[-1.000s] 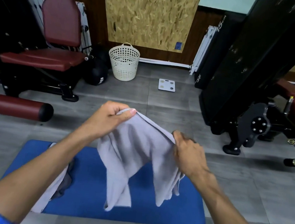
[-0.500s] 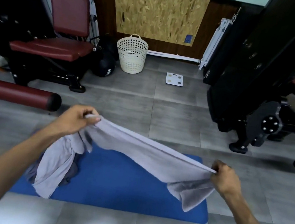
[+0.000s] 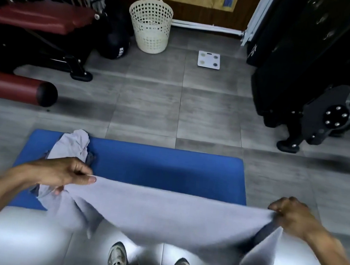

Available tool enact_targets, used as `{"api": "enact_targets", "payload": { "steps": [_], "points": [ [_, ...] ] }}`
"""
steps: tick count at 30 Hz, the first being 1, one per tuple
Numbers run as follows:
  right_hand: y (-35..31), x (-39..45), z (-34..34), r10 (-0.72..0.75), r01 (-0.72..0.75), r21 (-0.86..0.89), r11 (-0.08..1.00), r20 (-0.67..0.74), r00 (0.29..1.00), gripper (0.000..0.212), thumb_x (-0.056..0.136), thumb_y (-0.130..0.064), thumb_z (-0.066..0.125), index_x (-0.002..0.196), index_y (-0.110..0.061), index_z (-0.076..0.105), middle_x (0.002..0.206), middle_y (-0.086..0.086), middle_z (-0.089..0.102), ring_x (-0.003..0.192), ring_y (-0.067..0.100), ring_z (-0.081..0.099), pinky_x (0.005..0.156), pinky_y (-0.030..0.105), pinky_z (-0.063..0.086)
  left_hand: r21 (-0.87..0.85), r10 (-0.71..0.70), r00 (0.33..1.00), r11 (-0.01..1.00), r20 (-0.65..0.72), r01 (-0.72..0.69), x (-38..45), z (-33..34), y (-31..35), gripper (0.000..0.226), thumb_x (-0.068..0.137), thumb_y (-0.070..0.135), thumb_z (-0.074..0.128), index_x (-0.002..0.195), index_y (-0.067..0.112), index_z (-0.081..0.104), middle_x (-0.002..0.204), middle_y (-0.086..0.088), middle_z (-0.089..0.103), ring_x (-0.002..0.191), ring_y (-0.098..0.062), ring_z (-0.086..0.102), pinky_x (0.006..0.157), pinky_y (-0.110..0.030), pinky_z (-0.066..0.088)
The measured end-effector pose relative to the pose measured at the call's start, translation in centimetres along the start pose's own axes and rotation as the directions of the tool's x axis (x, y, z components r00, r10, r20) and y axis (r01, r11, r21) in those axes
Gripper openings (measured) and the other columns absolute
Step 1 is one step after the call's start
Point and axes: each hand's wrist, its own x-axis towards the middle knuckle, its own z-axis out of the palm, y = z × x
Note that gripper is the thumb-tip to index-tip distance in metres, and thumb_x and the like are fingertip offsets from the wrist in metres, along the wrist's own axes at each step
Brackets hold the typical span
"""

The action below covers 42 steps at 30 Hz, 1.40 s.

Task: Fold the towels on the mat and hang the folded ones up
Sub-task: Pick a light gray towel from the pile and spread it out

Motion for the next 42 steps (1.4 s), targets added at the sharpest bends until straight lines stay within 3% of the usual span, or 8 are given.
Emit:
{"api": "enact_targets", "payload": {
  "steps": [11, 15, 19, 23, 28, 31, 36, 42],
  "points": [
    [-2.5, 22.5, 4.4, 0.455, -0.230, 0.479, 0.847, -0.430, 0.780, 0.035, 0.085, -0.004, 0.050, 0.112, -0.014, 0.069, 0.104, 0.028, 0.067, 0.095, 0.045, 0.065, 0.085, 0.050, 0.054, 0.345, 0.292, 0.694, 0.936, -0.658, -0.067, 21.1, -2.5, -9.2, 0.046, 0.088, 0.043, 0.065, 0.060, 0.008, 0.053, 0.055, 0.000, 0.052, 0.056, -0.022, 0.050, 0.061, -0.033, 0.042],
    [-2.1, 27.7, 4.4, 0.490, -0.141, 0.575, 0.806, -0.514, 0.704, 0.039, 0.075, -0.014, 0.043, 0.102, -0.021, 0.070, 0.092, 0.021, 0.070, 0.087, 0.042, 0.068, 0.060, 0.016, 0.052, 0.387, 0.335, 0.572, 0.922, -0.749, -0.032, 25.3, -4.7, -8.9, 0.015, 0.088, 0.016, 0.067, 0.080, 0.004, 0.065, 0.068, -0.015, 0.064, 0.065, -0.031, 0.061, 0.063, -0.035, 0.044],
    [-1.4, 31.3, 7.4, 0.553, -0.062, 0.720, 0.692, -0.472, 0.687, 0.031, 0.078, 0.000, 0.053, 0.092, -0.025, 0.062, 0.089, 0.015, 0.066, 0.067, 0.037, 0.068, 0.039, 0.031, 0.052, 0.350, 0.336, 0.480, 0.935, -0.811, -0.064, 30.1, -4.0, -10.8, 0.007, 0.086, 0.009, 0.068, 0.088, 0.006, 0.062, 0.079, -0.016, 0.068, 0.072, -0.034, 0.063, 0.069, -0.038, 0.048],
    [-0.7, 34.9, 14.3, 0.515, 0.052, 0.726, 0.686, -0.534, 0.671, 0.029, 0.082, -0.001, 0.051, 0.086, -0.025, 0.068, 0.086, 0.012, 0.066, 0.084, 0.034, 0.067, 0.063, 0.026, 0.052, 0.346, 0.342, 0.445, 0.935, -0.828, -0.076, 36.5, -0.1, -15.1, 0.011, 0.088, 0.014, 0.067, 0.082, 0.008, 0.060, 0.060, -0.013, 0.057, 0.058, -0.033, 0.055, 0.061, -0.038, 0.046],
    [0.6, 41.7, 27.9, 0.516, 0.079, 0.738, 0.670, -0.540, 0.664, 0.035, 0.087, 0.012, 0.043, 0.100, 0.000, 0.073, 0.105, 0.023, 0.069, 0.099, 0.039, 0.064, 0.080, 0.023, 0.044, 0.383, 0.387, 0.452, 0.918, -0.804, -0.104, 46.7, 7.2, -22.8, 0.010, 0.087, 0.010, 0.068, 0.078, 0.010, 0.063, 0.055, 0.001, 0.050, 0.052, -0.027, 0.053, 0.054, -0.033, 0.043],
    [2.5, 47.3, 38.1, 0.490, 0.051, 0.718, 0.694, -0.523, 0.697, 0.041, 0.083, -0.008, 0.044, 0.084, -0.039, 0.071, 0.102, 0.012, 0.072, 0.086, 0.036, 0.070, 0.061, 0.021, 0.053, 0.350, 0.349, 0.501, 0.932, -0.792, -0.095, 53.7, 12.2, -28.2, 0.004, 0.085, 0.010, 0.070, 0.082, 0.013, 0.070, 0.069, -0.002, 0.067, 0.062, -0.024, 0.062, 0.059, -0.034, 0.047],
    [3.1, 53.4, 51.9, 0.507, 0.029, 0.766, 0.642, -0.453, 0.733, 0.037, 0.083, 0.016, 0.043, 0.087, -0.013, 0.066, 0.084, 0.014, 0.065, 0.055, 0.021, 0.055, 0.047, 0.019, 0.050, 0.330, 0.188, 0.657, 0.939, -0.730, 0.097, 63.4, 20.1, -36.3, 0.013, 0.082, 0.011, 0.070, 0.070, 0.013, 0.065, 0.070, -0.011, 0.065, 0.067, -0.035, 0.064, 0.059, -0.036, 0.047],
    [4.6, 55.2, 62.3, 0.242, 0.013, 0.417, 0.909, -0.552, 0.798, 0.045, 0.067, 0.023, 0.054, 0.093, -0.007, 0.075, 0.085, 0.019, 0.069, 0.078, 0.039, 0.061, 0.067, 0.039, 0.052, 0.434, 0.141, 0.789, 0.885, -0.598, 0.171, 68.3, 28.2, -41.9, 0.038, 0.085, 0.014, 0.062, 0.060, 0.031, 0.040, 0.083, 0.000, 0.060, 0.079, -0.029, 0.061, 0.075, -0.038, 0.046]
  ]
}}
